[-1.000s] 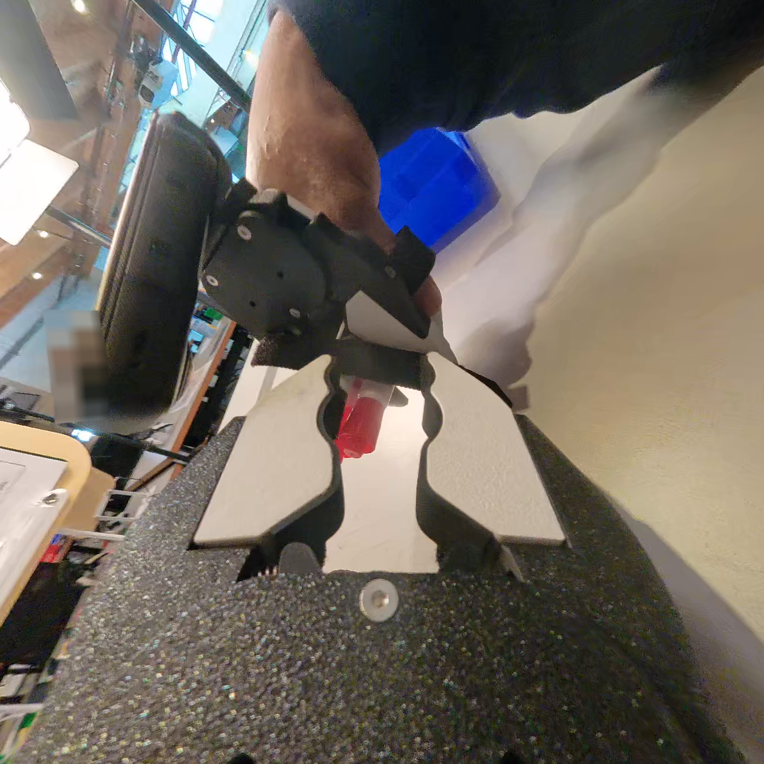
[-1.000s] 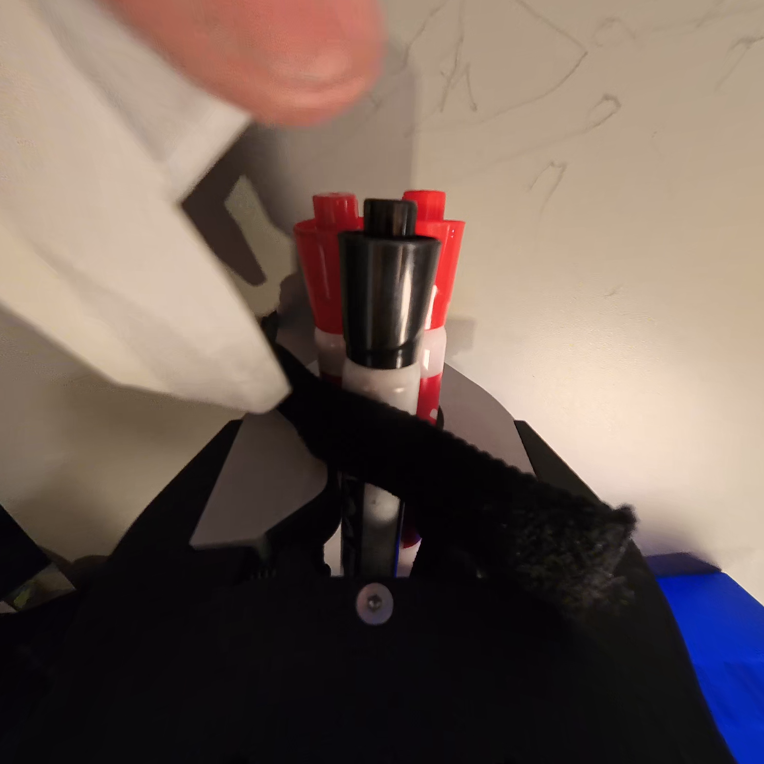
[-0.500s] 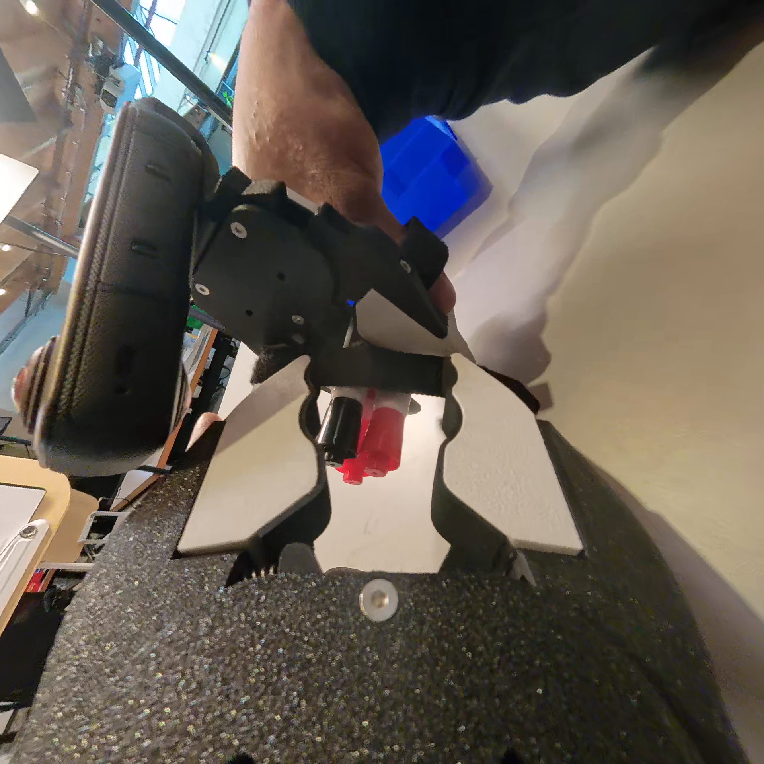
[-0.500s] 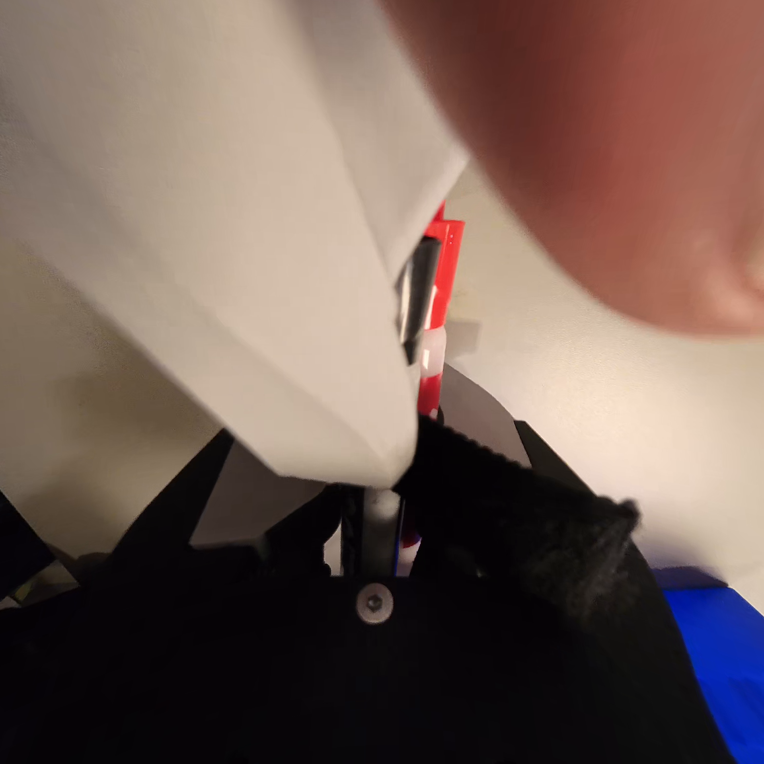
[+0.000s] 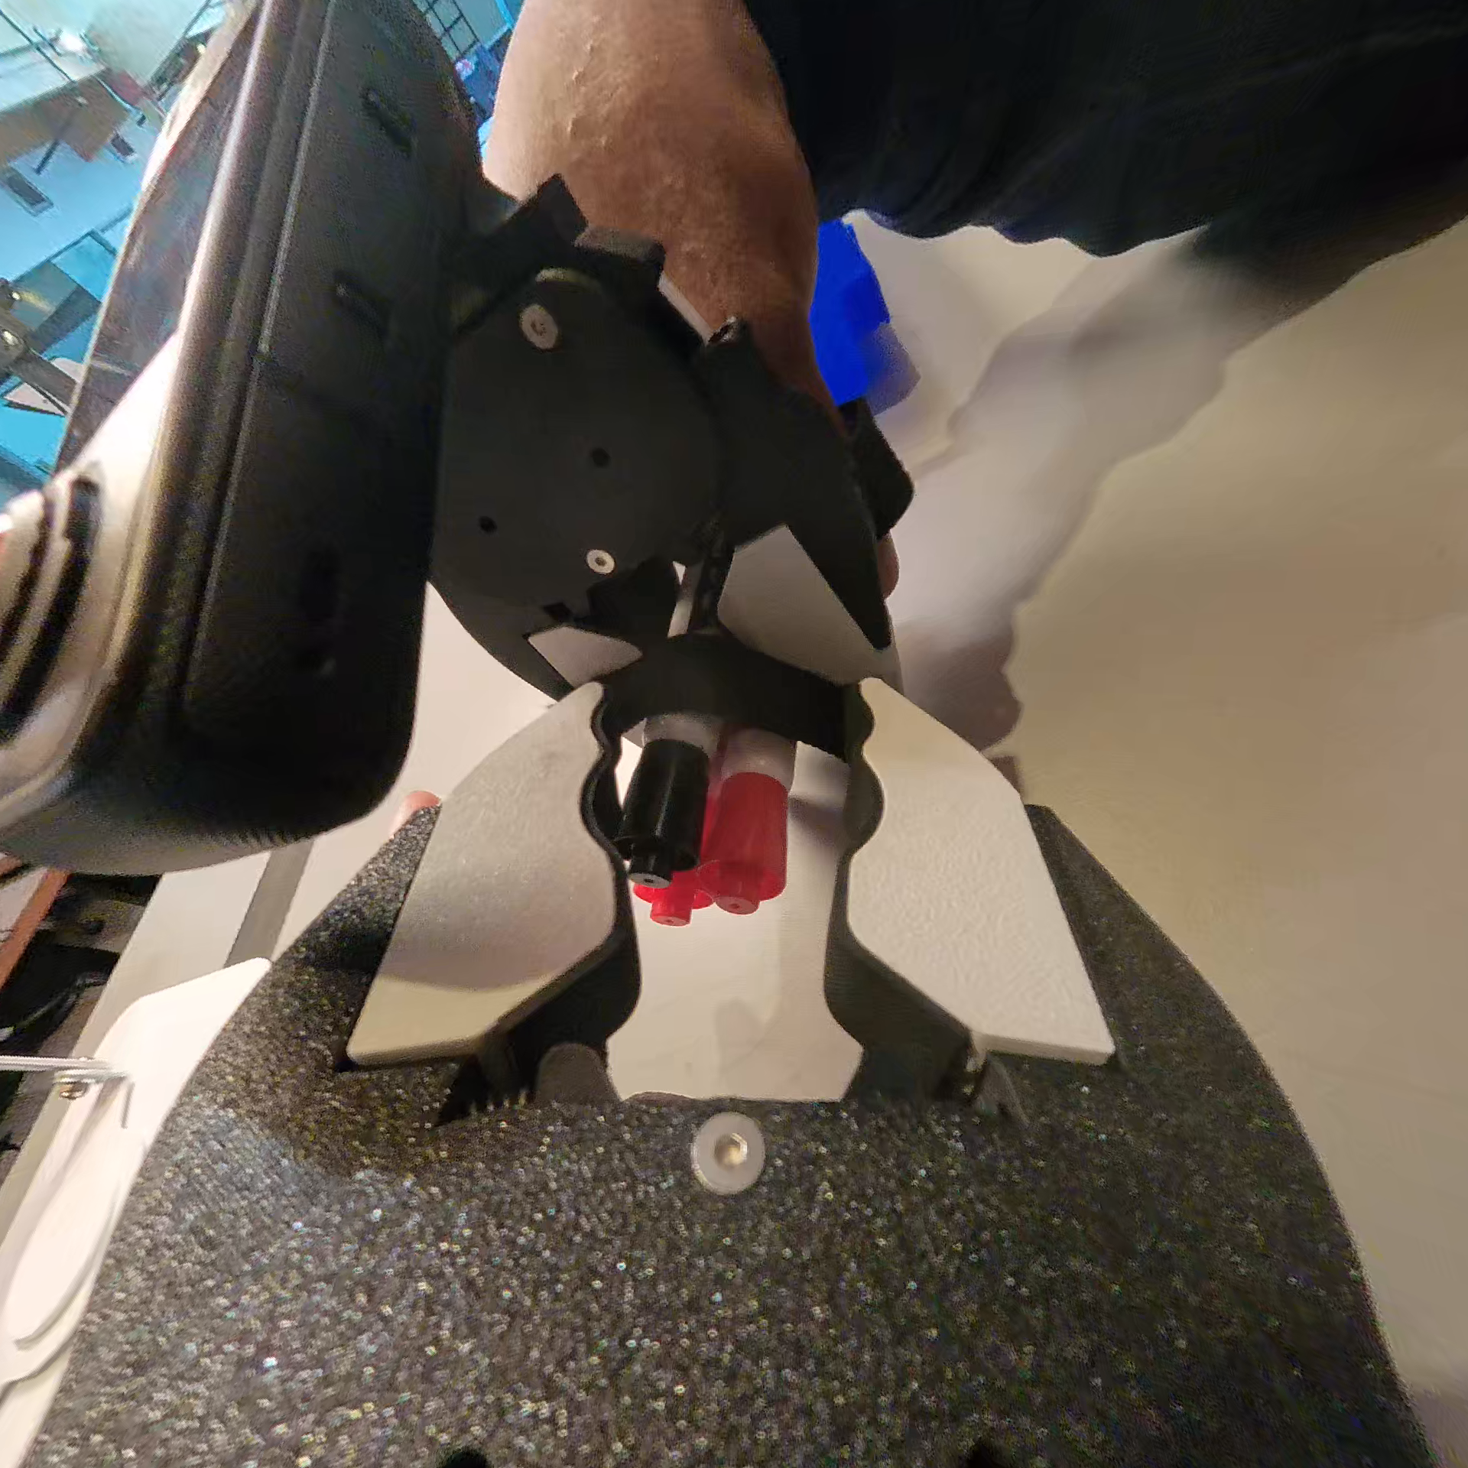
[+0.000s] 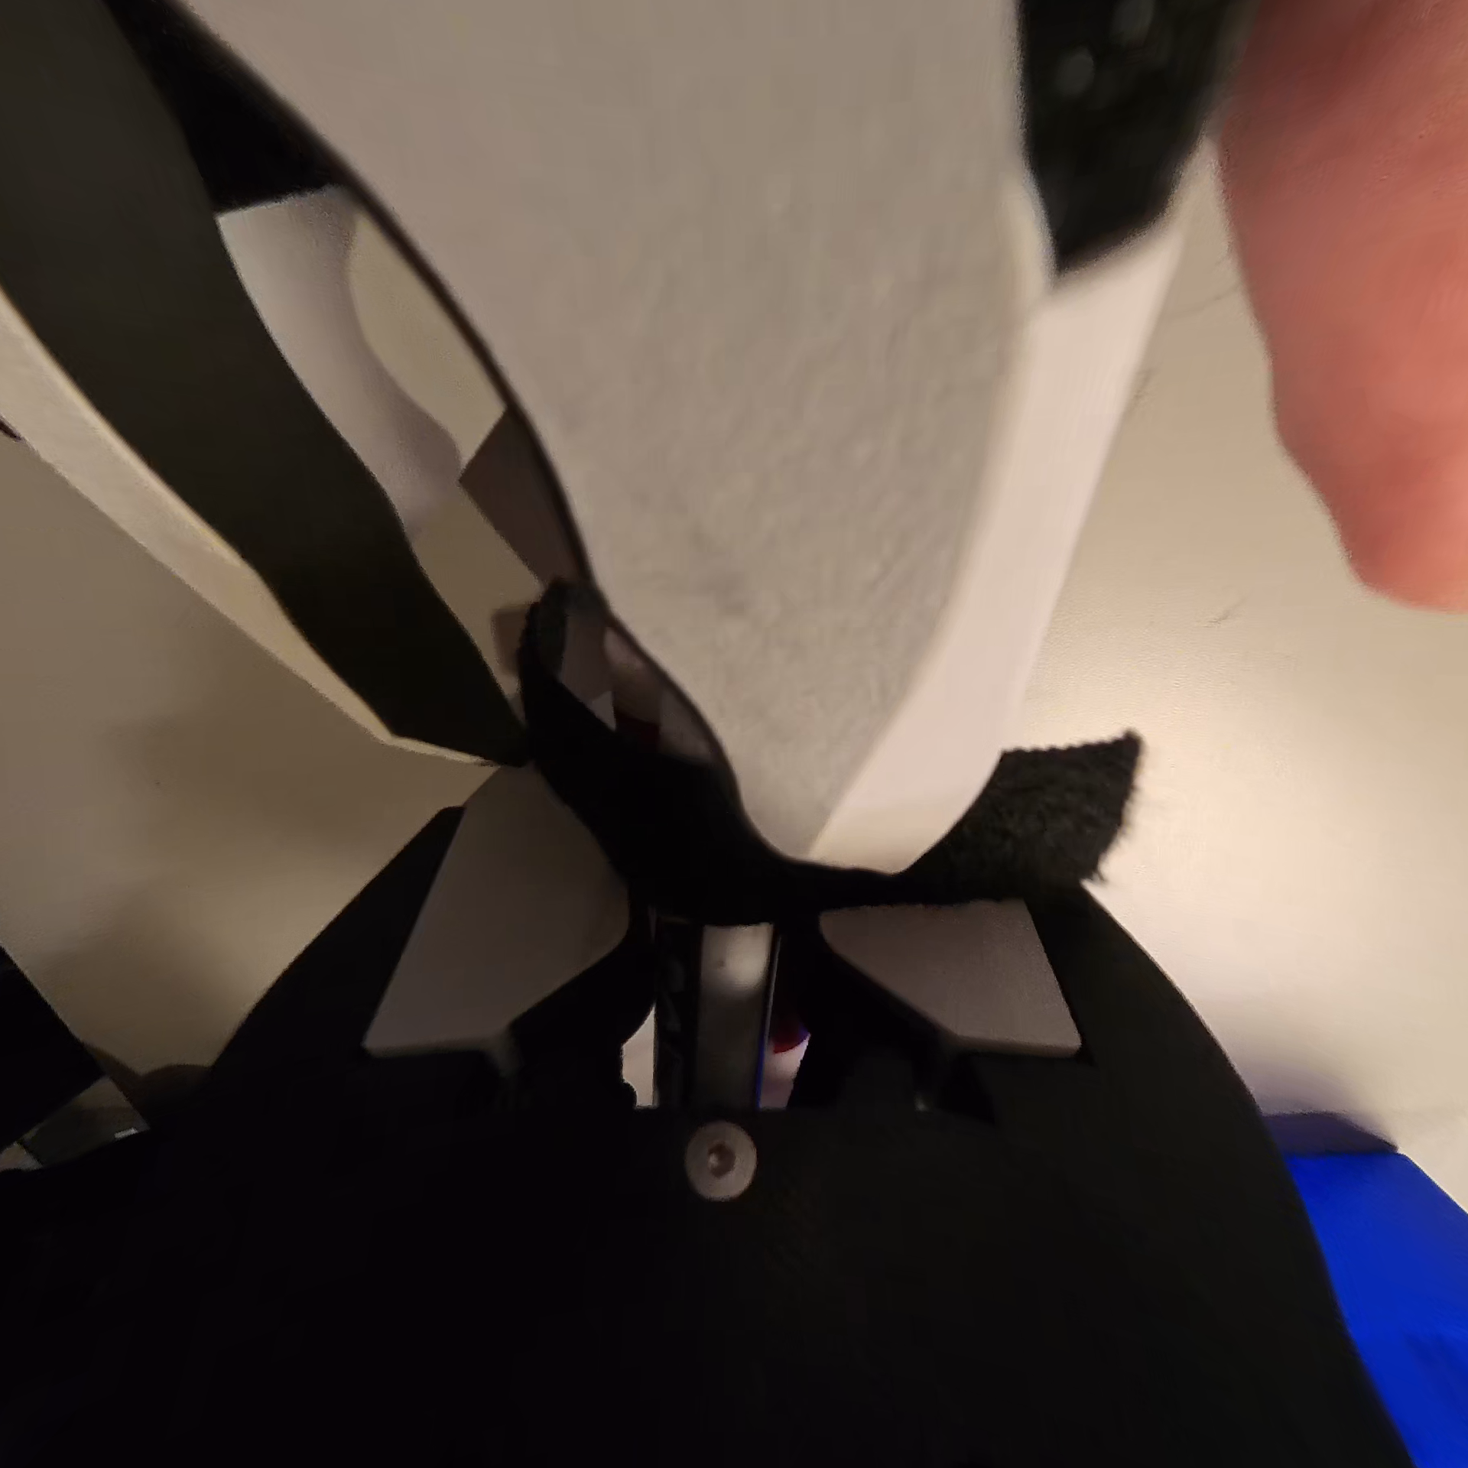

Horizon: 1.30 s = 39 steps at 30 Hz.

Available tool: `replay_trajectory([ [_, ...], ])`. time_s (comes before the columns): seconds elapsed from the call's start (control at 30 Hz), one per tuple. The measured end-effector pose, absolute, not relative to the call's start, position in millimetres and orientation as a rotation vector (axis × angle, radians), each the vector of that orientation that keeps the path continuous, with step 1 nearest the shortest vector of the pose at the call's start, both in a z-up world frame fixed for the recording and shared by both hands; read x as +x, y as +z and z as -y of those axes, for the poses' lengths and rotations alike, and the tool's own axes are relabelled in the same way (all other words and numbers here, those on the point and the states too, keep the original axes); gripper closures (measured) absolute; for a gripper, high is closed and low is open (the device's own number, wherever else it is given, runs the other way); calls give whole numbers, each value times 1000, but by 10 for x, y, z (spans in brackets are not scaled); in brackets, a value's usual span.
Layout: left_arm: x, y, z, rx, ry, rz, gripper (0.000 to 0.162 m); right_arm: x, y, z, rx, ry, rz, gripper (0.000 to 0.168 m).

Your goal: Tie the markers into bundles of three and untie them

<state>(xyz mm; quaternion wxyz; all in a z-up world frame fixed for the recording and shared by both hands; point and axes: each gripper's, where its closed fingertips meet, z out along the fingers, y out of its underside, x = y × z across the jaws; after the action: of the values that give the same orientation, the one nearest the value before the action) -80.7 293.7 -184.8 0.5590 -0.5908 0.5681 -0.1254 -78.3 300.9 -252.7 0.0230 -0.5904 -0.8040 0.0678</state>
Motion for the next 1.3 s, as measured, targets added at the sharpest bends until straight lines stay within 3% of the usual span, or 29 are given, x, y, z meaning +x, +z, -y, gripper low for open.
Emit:
replay_trajectory([
  [0.03,-808,-1851,-2935,-1403,-310,-1333,108,-784,-2523,-3011,-1827,210,2487,128],
  [0.53,-832,-1860,-2907,-1405,-373,-1294,111,-799,-2478,-2976,-1788,216,2494,127],
  [1.3,-841,-1700,-2815,-1386,-424,-1259,96,-842,-2399,-2919,-1743,268,2493,127],
])
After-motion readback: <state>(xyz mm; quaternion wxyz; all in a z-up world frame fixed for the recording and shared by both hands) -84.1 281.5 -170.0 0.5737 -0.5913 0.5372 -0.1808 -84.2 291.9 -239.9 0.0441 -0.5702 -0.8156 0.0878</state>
